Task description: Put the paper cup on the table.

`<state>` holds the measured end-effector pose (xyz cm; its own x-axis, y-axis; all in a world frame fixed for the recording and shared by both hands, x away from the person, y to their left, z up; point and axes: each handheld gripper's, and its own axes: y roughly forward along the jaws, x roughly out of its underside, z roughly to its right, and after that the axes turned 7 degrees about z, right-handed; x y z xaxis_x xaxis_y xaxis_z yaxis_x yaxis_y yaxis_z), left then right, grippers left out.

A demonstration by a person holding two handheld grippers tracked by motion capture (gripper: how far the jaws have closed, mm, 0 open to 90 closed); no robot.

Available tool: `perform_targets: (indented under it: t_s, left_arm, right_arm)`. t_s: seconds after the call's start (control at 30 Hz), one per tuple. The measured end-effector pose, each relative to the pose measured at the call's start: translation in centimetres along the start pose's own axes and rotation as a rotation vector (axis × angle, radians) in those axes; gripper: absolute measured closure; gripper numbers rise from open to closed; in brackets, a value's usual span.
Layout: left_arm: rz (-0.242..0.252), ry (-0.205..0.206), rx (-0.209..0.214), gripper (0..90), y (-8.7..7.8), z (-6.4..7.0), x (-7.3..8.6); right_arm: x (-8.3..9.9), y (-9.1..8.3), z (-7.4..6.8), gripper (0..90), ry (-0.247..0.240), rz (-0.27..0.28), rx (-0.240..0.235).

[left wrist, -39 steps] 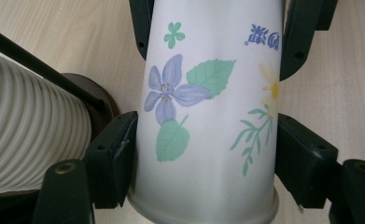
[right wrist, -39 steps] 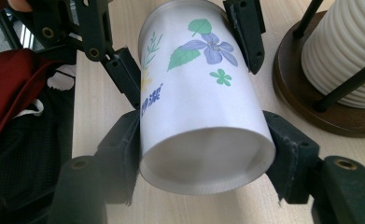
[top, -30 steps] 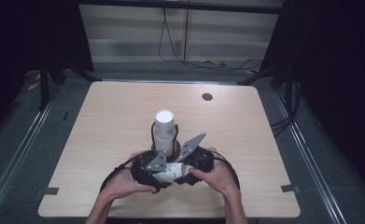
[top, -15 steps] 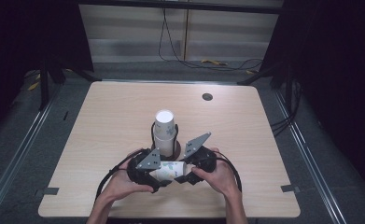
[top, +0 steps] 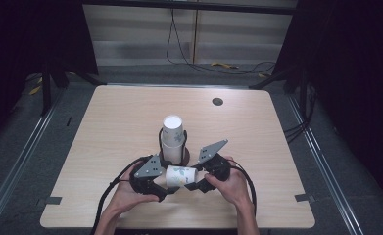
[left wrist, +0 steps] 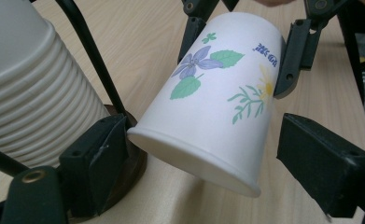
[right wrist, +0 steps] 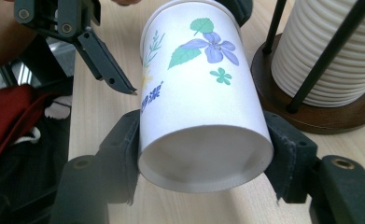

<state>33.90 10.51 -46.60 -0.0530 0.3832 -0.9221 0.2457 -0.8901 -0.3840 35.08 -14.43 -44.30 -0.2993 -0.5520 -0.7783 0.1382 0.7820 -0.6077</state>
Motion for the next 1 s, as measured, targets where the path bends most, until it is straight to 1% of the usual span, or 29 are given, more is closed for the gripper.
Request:
perform_targets:
  t_s: [0.03,0.07,0.17,0.2,0.23,0.33,0.47,0.5,0.53,0.6,0.63,0.67,0.73,0.77,0.8,0.83,0.87,0.9,1.0]
  left_arm:
    - [0.019,-0.013,-0.004,15.8,-0.1,0.0,0.1]
    - [0.023,-0.011,-0.005,15.8,-0.2,0.0,0.2]
    - [0.051,-0.024,-0.016,15.8,-0.5,0.0,0.5]
    - [0.05,-0.025,-0.02,15.8,-0.5,0.0,0.5]
    - [0.046,-0.036,-0.027,15.8,-0.5,0.0,0.6]
    - [0.045,-0.04,-0.022,15.7,-0.5,0.1,0.7]
    - [0.061,-0.045,-0.034,15.8,-0.6,0.4,0.8]
    - [0.072,-0.054,-0.053,15.8,-0.7,0.5,1.1]
    - [0.072,-0.054,-0.053,15.8,-0.7,0.5,1.1]
    - [0.089,-0.058,-0.065,15.8,-1.0,0.7,1.3]
    - [0.088,-0.058,-0.071,15.8,-1.1,0.7,1.3]
    - [0.096,-0.061,-0.071,15.8,-1.1,0.7,1.3]
    - [0.101,-0.061,-0.074,15.8,-1.1,0.7,1.3]
    - [0.12,-0.07,-0.072,15.8,-1.1,0.7,1.3]
    - [0.12,-0.07,-0.072,15.8,-1.1,0.7,1.3]
    - [0.135,-0.076,-0.073,15.8,-1.2,0.7,1.4]
    - [0.147,-0.084,-0.074,15.8,-1.2,0.8,1.6]
    - [0.145,-0.093,-0.081,15.7,-1.2,0.7,1.9]
    - [0.144,-0.116,-0.083,15.6,-1.2,0.6,2.2]
  right_arm:
    - [0.1,0.0,0.0,36.5,0.008,0.012,-0.004]
    - [0.2,-0.1,0.0,36.5,0.015,0.019,-0.001]
    - [0.4,-0.1,0.1,36.5,0.025,0.029,0.012]
    - [0.5,-0.1,0.2,36.5,0.027,0.037,0.008]
    - [0.6,-0.1,0.2,36.5,0.03,0.041,0.01]
    - [1.0,-0.1,0.2,36.5,0.036,0.063,0.011]
    - [1.3,-0.1,0.2,36.5,0.043,0.08,0.019]
    - [1.5,-0.2,0.3,36.5,0.046,0.098,0.02]
    - [1.6,-0.3,0.2,36.5,0.045,0.103,0.021]
    - [1.9,-0.4,0.3,36.5,0.05,0.133,0.008]
    - [2.0,-0.4,0.3,36.4,0.051,0.138,0.01]
    - [2.1,-0.5,0.2,36.5,0.051,0.14,0.019]
    - [2.2,-0.5,0.2,36.5,0.052,0.148,0.019]
    - [2.4,-0.6,0.2,36.5,0.054,0.162,0.024]
    - [2.5,-0.7,0.2,36.5,0.057,0.17,0.025]
    - [2.5,-0.7,0.2,36.5,0.057,0.17,0.025]
    - [2.7,-0.7,0.3,36.5,0.056,0.19,0.023]
    - [2.8,-0.8,0.3,36.5,0.06,0.195,0.026]
    - [3.0,-0.8,0.4,36.5,0.061,0.215,0.023]
